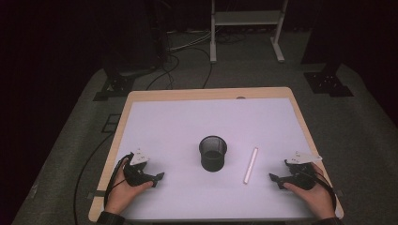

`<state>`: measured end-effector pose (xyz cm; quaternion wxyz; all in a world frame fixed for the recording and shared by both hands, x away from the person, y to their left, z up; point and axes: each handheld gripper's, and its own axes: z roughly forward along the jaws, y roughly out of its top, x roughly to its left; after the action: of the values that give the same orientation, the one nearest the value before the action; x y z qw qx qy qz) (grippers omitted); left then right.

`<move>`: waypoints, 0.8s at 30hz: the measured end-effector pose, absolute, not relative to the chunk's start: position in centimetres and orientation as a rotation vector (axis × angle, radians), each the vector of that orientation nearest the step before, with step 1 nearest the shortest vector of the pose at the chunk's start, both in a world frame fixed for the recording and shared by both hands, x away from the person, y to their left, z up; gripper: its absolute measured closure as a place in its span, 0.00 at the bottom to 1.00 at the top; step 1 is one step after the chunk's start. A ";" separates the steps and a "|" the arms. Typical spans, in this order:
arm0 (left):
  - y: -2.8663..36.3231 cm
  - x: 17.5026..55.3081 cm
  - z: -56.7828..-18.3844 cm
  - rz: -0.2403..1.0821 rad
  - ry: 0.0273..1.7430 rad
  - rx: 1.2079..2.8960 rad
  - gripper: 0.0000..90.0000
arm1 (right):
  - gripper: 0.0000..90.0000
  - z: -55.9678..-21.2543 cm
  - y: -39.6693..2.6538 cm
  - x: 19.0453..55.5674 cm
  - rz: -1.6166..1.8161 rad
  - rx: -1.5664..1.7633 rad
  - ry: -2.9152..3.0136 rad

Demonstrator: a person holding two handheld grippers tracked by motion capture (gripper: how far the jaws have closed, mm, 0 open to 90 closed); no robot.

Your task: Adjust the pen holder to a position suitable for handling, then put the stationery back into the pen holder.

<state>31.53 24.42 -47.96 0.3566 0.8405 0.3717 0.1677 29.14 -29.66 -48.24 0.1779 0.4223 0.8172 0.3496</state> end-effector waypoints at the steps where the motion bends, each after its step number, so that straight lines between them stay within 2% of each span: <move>1: 24.4 31.5 -48.0 0.435 0.959 2.171 0.06 | 0.15 -48.2 -29.6 29.2 0.986 1.202 2.312; 4: 24.4 31.5 -48.0 0.433 0.960 2.170 0.06 | 0.15 -48.1 -29.5 29.2 0.973 1.215 2.315; 7: 24.4 31.5 -48.0 0.434 0.959 2.169 0.06 | 0.22 -47.7 -29.5 29.2 0.967 1.235 2.303; 15: 24.4 31.5 -48.0 0.431 0.961 2.168 0.06 | 0.21 -47.0 -29.0 29.2 0.960 1.255 2.301; 24: 24.4 31.5 -48.0 0.431 0.961 2.167 0.06 | 0.24 -45.9 -28.1 29.8 0.968 1.269 2.294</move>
<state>31.53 24.43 -48.00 0.3578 0.8398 0.3725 0.1671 29.82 -28.05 -45.90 0.1728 0.4472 0.8085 0.3412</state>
